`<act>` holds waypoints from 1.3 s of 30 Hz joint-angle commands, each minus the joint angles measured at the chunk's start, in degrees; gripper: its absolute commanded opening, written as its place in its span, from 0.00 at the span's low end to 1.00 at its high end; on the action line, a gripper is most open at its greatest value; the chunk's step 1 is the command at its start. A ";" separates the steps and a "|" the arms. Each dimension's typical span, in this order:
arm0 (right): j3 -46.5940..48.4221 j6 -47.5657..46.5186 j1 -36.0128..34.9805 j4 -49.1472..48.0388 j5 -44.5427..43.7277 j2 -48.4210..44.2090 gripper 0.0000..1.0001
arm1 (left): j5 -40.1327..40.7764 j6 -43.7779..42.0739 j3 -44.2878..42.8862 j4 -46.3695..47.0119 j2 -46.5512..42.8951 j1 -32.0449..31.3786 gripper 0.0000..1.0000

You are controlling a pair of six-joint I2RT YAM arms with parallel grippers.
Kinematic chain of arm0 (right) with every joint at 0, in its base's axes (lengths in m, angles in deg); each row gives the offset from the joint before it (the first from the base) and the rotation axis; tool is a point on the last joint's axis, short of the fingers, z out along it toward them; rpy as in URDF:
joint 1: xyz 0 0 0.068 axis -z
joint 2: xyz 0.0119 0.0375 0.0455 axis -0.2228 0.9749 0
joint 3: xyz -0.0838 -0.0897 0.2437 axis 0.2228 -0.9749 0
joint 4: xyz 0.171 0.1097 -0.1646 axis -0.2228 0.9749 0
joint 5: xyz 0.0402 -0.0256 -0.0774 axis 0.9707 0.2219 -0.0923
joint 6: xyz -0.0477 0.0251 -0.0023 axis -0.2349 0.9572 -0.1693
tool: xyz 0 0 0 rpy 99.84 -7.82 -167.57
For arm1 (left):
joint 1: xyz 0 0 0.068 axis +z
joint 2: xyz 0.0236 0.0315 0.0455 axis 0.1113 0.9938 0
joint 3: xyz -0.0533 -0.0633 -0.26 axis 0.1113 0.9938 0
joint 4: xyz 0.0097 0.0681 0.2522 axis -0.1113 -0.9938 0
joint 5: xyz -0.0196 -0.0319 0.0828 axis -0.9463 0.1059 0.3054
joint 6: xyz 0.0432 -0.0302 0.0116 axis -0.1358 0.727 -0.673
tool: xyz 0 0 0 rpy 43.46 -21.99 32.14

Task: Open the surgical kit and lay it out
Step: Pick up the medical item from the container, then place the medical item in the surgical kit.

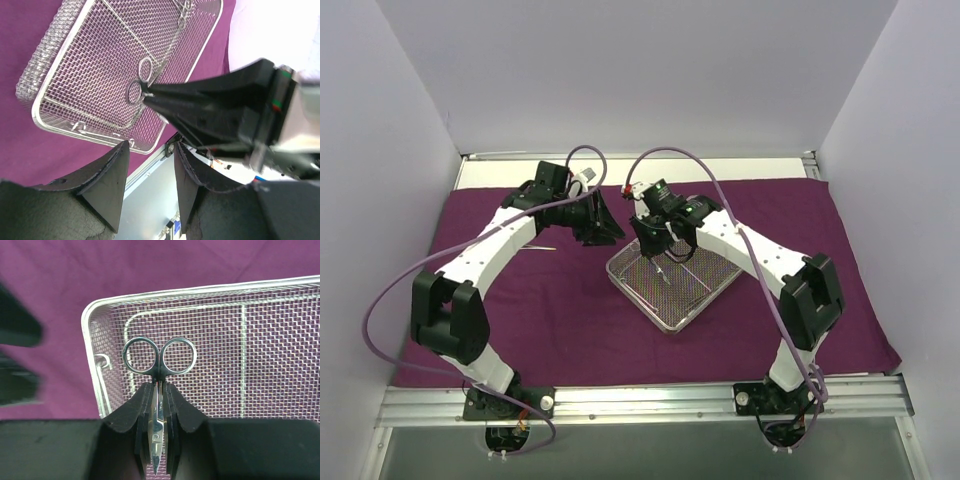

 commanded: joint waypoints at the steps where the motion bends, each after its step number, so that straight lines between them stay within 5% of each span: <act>1: 3.00 0.06 -0.27 2.61 1.99 -3.50 0.00 | -1.42 1.11 -0.80 3.85 1.03 -0.88 0.49; 29: 3.80 2.34 -0.36 1.29 7.26 -4.21 0.00 | -3.44 1.28 -2.12 5.60 6.92 -2.99 0.43; 33: 4.06 2.26 -0.36 1.21 7.61 -3.59 0.00 | -5.02 3.12 -0.98 8.23 7.01 -3.08 0.27; 35: 4.67 2.34 -0.36 1.20 7.70 -3.33 0.00 | -5.73 3.30 -0.45 9.03 7.18 -3.08 0.03; 39: 6.87 2.78 -0.18 3.05 6.39 -2.01 0.13 | -3.19 2.95 1.48 8.68 5.43 -2.12 0.02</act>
